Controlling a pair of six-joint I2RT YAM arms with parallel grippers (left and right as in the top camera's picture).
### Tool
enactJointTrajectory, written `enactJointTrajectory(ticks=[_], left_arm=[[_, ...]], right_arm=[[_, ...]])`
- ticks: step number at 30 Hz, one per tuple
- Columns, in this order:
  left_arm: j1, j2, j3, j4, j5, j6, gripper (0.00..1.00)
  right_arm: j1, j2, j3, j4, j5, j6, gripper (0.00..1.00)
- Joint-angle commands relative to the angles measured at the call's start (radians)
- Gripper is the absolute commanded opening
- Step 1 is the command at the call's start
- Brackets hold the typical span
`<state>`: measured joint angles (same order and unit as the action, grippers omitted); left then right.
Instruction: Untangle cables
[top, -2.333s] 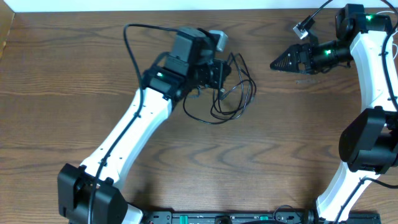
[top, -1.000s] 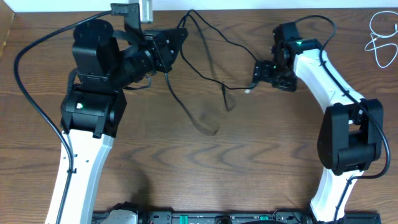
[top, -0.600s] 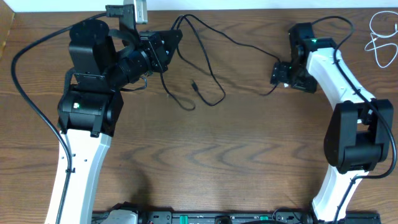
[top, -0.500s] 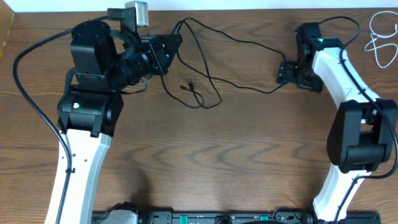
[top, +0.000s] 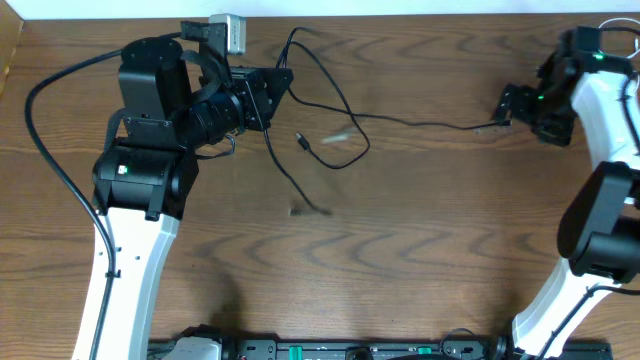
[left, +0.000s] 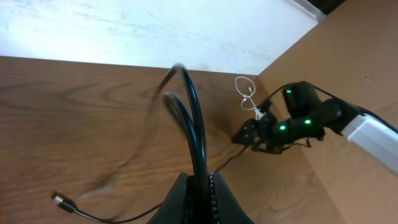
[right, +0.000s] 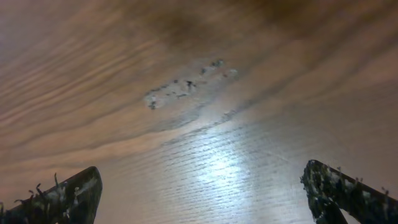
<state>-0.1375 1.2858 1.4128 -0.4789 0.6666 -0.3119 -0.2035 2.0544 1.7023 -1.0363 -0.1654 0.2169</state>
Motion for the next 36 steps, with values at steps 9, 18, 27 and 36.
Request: enactJointTrajectory(ticks=[9,18,27,36], left_arm=[[0.007,-0.005,0.005,-0.024,-0.020,0.030,0.07],[-0.045,-0.005,0.005,-0.058,-0.020,0.022,0.07],[-0.108,-0.005,0.005,-0.052,-0.020,0.000,0.08],[-0.147,-0.004,0.005,-0.055,-0.020,-0.044,0.07]], right_arm=[[-0.013,-0.013,0.018,-0.008,-0.752,-0.498,0.99],[0.068,-0.079,0.018,0.041,-1.133,-0.708,0.99],[0.199,-0.125,0.018,0.095,-1.147,-0.685,0.99],[0.314,-0.124,0.018,0.100,-1.143,-0.685,0.97]])
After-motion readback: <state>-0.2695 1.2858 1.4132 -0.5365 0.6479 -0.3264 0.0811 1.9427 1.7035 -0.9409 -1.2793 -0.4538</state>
